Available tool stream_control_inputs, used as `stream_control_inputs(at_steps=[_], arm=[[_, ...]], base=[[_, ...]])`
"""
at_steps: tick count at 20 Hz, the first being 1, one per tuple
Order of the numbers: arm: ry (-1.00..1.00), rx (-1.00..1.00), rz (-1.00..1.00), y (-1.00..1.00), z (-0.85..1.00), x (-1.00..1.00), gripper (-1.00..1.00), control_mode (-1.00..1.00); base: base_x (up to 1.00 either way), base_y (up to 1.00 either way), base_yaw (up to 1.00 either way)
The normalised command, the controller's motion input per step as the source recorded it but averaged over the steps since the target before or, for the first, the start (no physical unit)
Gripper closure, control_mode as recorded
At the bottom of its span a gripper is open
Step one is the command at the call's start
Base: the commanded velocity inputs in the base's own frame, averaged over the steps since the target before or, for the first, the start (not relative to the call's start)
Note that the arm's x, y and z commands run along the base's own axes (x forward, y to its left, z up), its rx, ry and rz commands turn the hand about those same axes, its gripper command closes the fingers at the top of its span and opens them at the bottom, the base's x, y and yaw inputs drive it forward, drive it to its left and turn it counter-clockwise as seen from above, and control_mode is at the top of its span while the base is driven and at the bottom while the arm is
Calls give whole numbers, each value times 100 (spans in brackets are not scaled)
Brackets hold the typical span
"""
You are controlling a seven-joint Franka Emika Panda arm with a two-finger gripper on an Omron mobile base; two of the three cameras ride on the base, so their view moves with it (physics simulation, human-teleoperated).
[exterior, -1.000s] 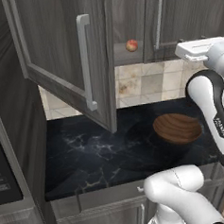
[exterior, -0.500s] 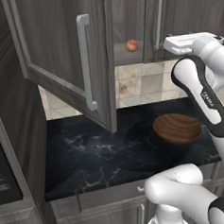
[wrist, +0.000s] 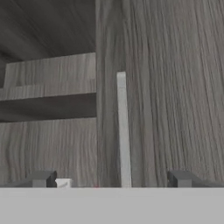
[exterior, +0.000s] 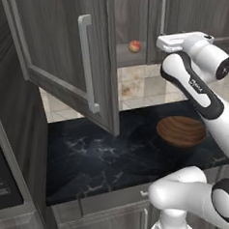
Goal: Open the cabinet. Pick the peach and banana from the cabinet and place them into the bowl. Then close the cabinet.
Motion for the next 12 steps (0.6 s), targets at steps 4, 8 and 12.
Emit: stream_control_inputs(at_steps=[4,8,12], arm=[[6,0,-2,10,-2,35,-100,-100],[2,0,0,0,0,3,-100,-100],[0,0,0,-4,0,15,-100,-100]], base=[[0,0,0],[0,0,0],[0,0,0]])
